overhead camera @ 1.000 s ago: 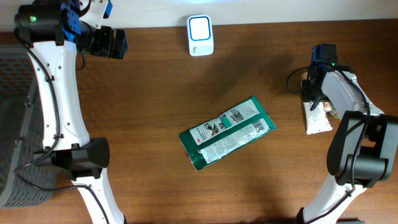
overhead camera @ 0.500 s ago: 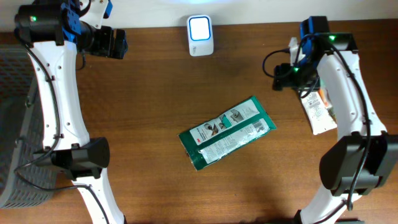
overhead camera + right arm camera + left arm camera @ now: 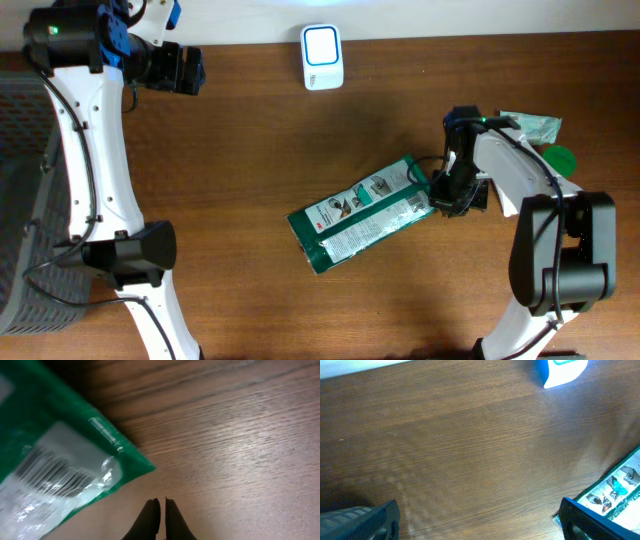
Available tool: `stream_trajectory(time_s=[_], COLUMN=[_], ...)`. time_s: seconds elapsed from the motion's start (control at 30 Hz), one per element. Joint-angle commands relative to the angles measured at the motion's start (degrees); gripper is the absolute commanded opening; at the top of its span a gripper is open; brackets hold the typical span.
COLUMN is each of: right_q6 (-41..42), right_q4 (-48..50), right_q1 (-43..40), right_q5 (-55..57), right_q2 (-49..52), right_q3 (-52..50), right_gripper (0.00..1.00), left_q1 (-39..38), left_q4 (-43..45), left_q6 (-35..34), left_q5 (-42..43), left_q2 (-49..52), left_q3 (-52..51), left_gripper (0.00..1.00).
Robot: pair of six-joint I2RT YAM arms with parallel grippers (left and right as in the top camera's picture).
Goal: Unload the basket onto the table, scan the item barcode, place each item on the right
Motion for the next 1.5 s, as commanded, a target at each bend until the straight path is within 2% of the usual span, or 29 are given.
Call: stream_trajectory(time_s=[0.0, 0.27, 0.47, 0.63, 0.77, 0.87, 1.1, 1.37, 1.47], right_q6=[3.8, 4.8, 4.2, 4.2, 4.2, 4.2, 7.1, 7.8, 5.4], right_q4=[2.3, 12.9, 31.1, 37.6, 39.0, 36.4, 23.6, 24.7, 26.9], right_q1=[-0.1, 0.5, 4.9, 9.2, 10.3, 9.2, 8.2, 8.8, 10.5], right_q5=[4.1, -1.9, -14.7, -16.5, -16.3, -15.9, 2.5, 4.3, 4.3], right_q2=[-0.2, -0.2, -0.2, -0.2, -0.2, -0.2, -0.2, 1.8, 3.7], right_q3=[-3.2, -6.5, -6.5, -6.5, -6.4, -5.5, -2.3, -2.3, -2.3], right_gripper=[0.04, 0.04, 0.04, 0.04, 0.04, 0.04, 0.04, 0.04, 0.04], left_q1=[0.2, 0.2, 0.2, 0.2, 0.2, 0.2, 0.2, 0.2, 0.2], left_q4=[0.1, 0.1, 0.1, 0.1, 0.1, 0.1, 0.0, 0.1, 0.1], left_q6=[0.9, 0.9, 0.9, 0.9, 0.9, 0.9, 0.9, 0.9, 0.9], left_q5=[0.4, 0.4, 0.4, 0.4, 0.4, 0.4, 0.4, 0.4, 0.4], left_q2=[-0.3, -0.3, -0.3, -0.3, -0.3, -0.3, -0.3, -0.3, -0.3], left_q3=[0.6, 0.6, 0.6, 0.6, 0.6, 0.6, 0.6, 0.6, 0.6], left_gripper=[0.99, 0.99, 0.99, 0.99, 0.99, 0.99, 0.99, 0.99, 0.99])
